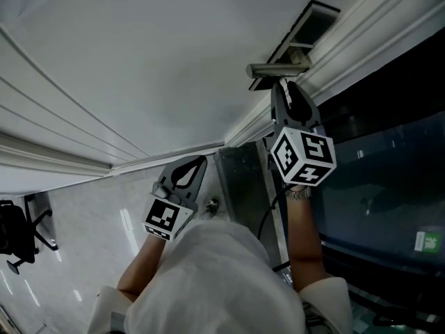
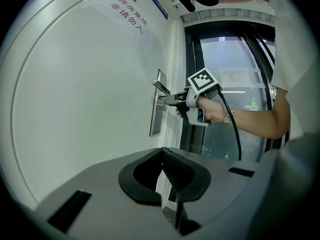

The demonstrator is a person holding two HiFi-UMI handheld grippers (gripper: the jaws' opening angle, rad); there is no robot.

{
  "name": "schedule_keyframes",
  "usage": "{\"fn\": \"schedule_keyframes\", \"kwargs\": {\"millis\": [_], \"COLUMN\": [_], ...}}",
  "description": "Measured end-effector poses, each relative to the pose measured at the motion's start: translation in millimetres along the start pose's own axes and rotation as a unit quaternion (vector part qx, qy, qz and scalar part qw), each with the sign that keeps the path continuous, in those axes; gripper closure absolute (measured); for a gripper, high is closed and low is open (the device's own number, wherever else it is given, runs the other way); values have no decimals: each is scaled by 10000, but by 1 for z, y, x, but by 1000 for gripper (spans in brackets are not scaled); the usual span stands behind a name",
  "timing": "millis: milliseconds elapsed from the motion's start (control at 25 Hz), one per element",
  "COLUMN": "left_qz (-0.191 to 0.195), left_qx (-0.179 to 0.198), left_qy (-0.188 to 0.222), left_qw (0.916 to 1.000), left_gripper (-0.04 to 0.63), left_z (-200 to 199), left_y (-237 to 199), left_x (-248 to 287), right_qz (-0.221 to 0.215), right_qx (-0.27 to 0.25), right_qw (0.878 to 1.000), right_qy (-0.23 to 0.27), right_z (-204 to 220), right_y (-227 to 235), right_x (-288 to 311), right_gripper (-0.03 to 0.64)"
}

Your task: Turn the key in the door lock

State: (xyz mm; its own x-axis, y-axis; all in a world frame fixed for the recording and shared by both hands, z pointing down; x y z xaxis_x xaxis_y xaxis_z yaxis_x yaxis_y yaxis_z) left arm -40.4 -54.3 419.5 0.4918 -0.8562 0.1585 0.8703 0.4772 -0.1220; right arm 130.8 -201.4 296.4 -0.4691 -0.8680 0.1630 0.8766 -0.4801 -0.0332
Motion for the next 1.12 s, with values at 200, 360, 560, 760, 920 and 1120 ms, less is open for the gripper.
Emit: {"fn": "schedule_keyframes", "kwargs": {"millis": [200,360,560,760,920,1120], "left_qz": [26,38,49,21,-74,-92], "left_qx": [33,58,45,69,62,65], "left_qy": [30,10,-78,-110,-134,-183], "left_qw": [10000,10000,9999,9999,9999,9998], "left_gripper": [589,589,589,589,589,589], "left_z": [-3,-2,3,3,4,5], "left_y": [0,1,3,3,-2,-4], "left_x": [4,6,11,14,14,17], "right_qz": [-529,-1223,-1729,-1850,-1766,-1566], "right_qx": [2615,5261,6950,7276,7214,6849], "right_qw": [9634,8403,6935,6525,6620,7071], "right_qy": [265,465,791,1031,1010,800], "right_z": [11,34,53,52,47,46], "right_y": [25,42,48,49,54,58], "right_x": [-4,-3,8,17,25,28], "right_gripper": [526,526,526,526,526,603]}}
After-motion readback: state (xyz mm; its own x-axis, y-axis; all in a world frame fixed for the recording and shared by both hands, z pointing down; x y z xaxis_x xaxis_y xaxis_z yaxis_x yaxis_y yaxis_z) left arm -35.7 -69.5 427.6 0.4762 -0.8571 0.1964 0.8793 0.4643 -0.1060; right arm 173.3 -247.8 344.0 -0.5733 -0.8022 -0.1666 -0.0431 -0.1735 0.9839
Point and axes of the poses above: the fingertips, and each gripper's own axes: x forward along the fingers, y to its right, z out of its underside, the point moved 5 cm from there along -x, backward along the fingers, and after that the axes turned 8 degrees about -z, right-handed, at the moved point
